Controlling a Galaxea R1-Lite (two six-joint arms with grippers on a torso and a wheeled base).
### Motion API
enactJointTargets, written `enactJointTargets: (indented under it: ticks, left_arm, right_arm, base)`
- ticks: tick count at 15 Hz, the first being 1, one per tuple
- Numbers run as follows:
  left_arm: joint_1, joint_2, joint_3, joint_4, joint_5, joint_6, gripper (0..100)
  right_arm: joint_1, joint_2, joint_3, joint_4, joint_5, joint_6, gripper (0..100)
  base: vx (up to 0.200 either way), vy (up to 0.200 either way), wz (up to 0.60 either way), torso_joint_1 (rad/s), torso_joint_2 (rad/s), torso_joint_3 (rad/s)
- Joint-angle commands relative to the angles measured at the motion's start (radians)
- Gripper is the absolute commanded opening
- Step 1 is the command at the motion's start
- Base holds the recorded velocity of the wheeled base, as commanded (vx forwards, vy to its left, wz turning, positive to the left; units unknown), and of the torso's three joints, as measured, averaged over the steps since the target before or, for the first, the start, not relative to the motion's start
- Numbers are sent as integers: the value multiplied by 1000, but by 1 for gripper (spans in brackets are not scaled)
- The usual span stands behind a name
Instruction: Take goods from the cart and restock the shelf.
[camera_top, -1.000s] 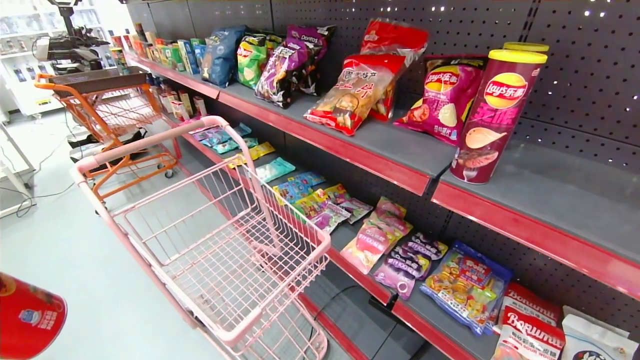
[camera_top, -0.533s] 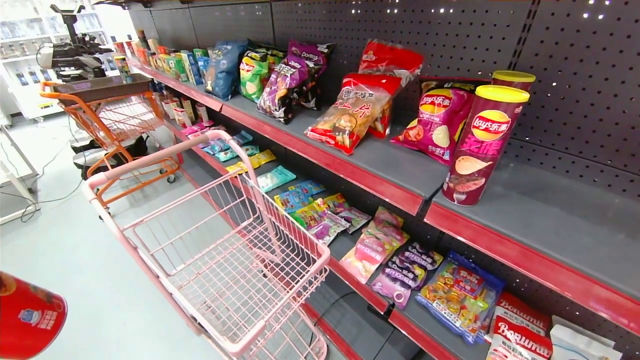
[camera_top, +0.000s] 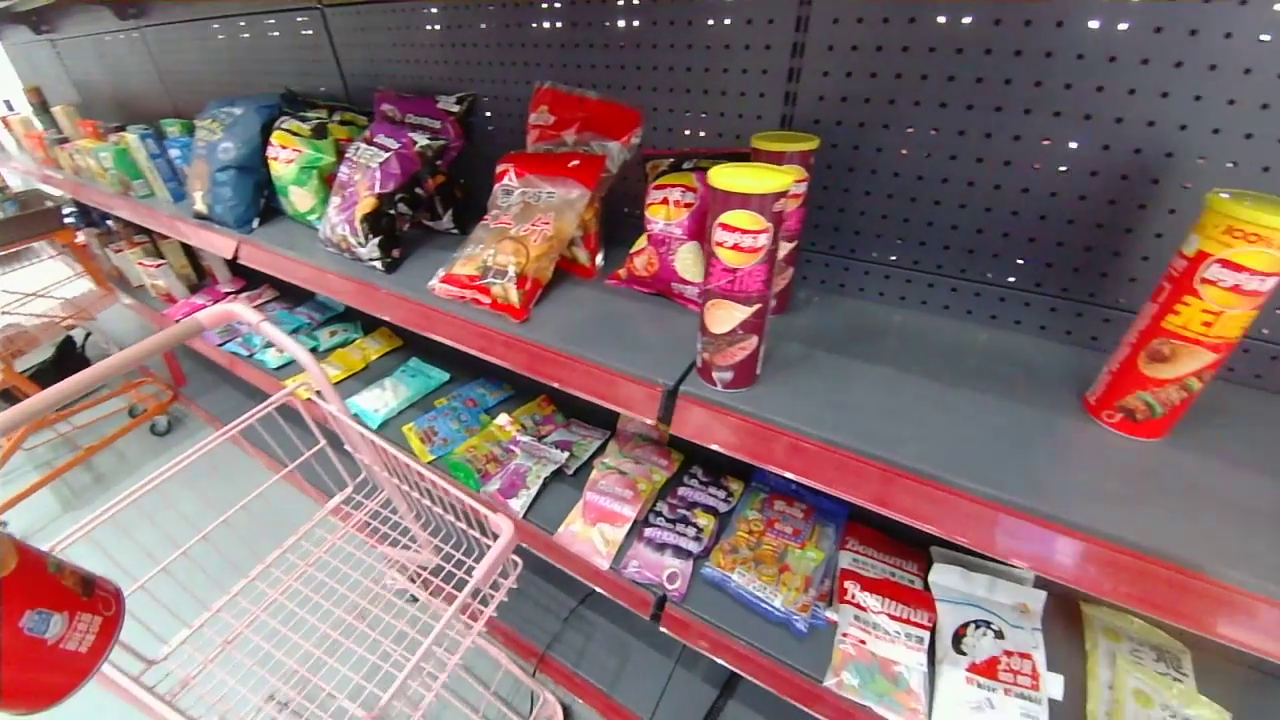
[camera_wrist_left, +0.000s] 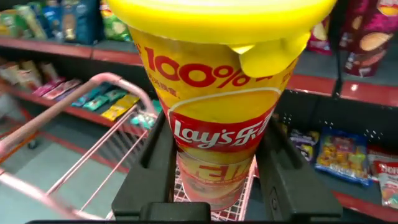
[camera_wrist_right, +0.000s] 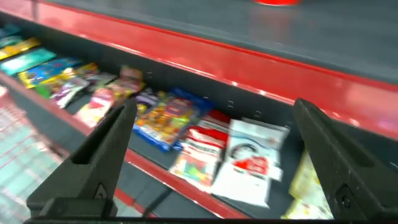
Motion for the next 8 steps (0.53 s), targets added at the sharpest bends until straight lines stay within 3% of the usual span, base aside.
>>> enactJointTargets:
  ticks: [1,6,8]
  left_arm:
    - [3,13,-6,-1,1,17,0]
    - [3,11,-4,-1,3,28,0]
    - [3,11,-1,-1,3,51,0]
  right_arm:
    - [0,0,0,0,0,0,100]
    - [0,0,0,0,0,0,100]
    - [0,0,0,0,0,0,100]
  base:
    - [0,0,-600,7,2,2]
    - [0,0,-600,1,0,2]
    - [0,0,-600,0,2,2]
